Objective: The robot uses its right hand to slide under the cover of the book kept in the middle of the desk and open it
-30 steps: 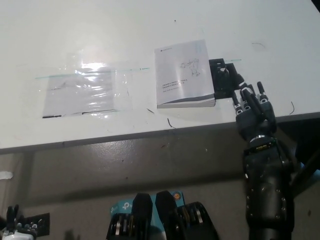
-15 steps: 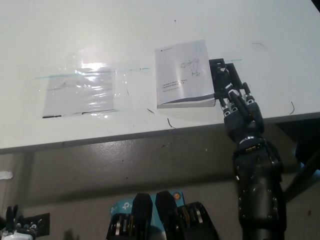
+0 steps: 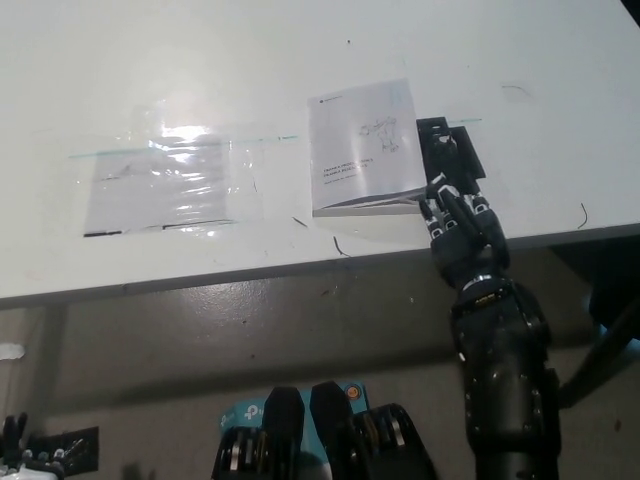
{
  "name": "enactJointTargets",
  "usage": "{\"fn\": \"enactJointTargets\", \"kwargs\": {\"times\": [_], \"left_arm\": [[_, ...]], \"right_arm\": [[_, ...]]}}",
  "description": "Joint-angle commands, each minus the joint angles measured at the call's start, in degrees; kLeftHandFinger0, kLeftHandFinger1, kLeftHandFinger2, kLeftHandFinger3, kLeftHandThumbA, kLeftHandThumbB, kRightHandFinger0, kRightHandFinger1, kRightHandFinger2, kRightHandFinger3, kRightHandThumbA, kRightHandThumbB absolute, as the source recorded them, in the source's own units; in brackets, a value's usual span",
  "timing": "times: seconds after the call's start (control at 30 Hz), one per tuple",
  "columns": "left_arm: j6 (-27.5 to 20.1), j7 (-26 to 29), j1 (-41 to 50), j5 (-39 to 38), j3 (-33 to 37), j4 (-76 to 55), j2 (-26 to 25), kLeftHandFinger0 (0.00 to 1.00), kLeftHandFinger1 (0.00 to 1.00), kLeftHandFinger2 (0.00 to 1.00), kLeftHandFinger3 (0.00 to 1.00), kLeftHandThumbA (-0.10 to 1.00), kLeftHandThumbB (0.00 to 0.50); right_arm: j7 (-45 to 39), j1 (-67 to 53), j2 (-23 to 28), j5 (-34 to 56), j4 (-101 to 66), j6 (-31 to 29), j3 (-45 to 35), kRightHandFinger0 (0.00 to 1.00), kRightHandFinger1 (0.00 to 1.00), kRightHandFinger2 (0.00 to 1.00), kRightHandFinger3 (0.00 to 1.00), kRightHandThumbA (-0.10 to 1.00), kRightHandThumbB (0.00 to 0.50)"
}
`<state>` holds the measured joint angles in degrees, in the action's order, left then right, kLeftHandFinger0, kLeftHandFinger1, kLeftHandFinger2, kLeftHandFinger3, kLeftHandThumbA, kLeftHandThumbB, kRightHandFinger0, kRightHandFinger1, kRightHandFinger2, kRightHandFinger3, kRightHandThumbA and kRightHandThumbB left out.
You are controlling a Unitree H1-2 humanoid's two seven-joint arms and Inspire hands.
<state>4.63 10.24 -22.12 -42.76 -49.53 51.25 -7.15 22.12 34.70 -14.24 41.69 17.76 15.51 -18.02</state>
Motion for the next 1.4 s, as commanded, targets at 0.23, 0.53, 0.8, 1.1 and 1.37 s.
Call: {"fn": "enactJointTargets", "kwargs": {"times": [0.23, 0.53, 0.8, 1.1, 1.37], "left_arm": [[-1.2, -0.1, 0.7, 0.2, 1.8, -1.6, -0.8, 0.86, 0.92, 0.95, 1.0, 1.0, 0.049], [-0.8, -1.0, 1.6, -1.3, 1.7, -1.8, -0.8, 0.95, 0.98, 1.0, 1.0, 1.0, 0.045], [-1.0, 0.6, 1.9, -0.7, 2.2, -2.8, -0.6, 0.9, 0.94, 0.99, 1.0, 1.0, 0.031], [0.7, -0.9, 2.7, -0.7, 3.7, -4.9, -0.6, 0.94, 1.0, 1.0, 1.0, 1.0, 0.066], [1.7, 0.7, 3.2, -0.2, 4.3, -7.4, 0.1, 0.91, 1.0, 1.0, 1.0, 1.0, 0.05]], "right_arm": [[-4.7, 6.3, 0.0, -2.0, 3.1, -1.5, 1.4, 0.98, 1.0, 1.0, 1.0, 1.0, 0.151], [-4.2, 7.5, 0.8, -2.6, 2.1, -0.4, 0.8, 1.0, 1.0, 1.0, 1.0, 1.0, 0.135], [-5.5, 9.3, 1.2, -3.7, 5.8, -1.6, 1.3, 1.0, 1.0, 1.0, 1.0, 1.0, 0.125], [-6.0, 16.6, 0.8, -6.1, 17.3, -3.5, 1.8, 0.84, 0.88, 0.9, 1.0, 1.0, 0.125], [-7.4, 21.3, 0.2, -9.1, 25.0, -4.7, 3.3, 0.83, 0.88, 0.88, 1.0, 1.0, 0.132]]}}
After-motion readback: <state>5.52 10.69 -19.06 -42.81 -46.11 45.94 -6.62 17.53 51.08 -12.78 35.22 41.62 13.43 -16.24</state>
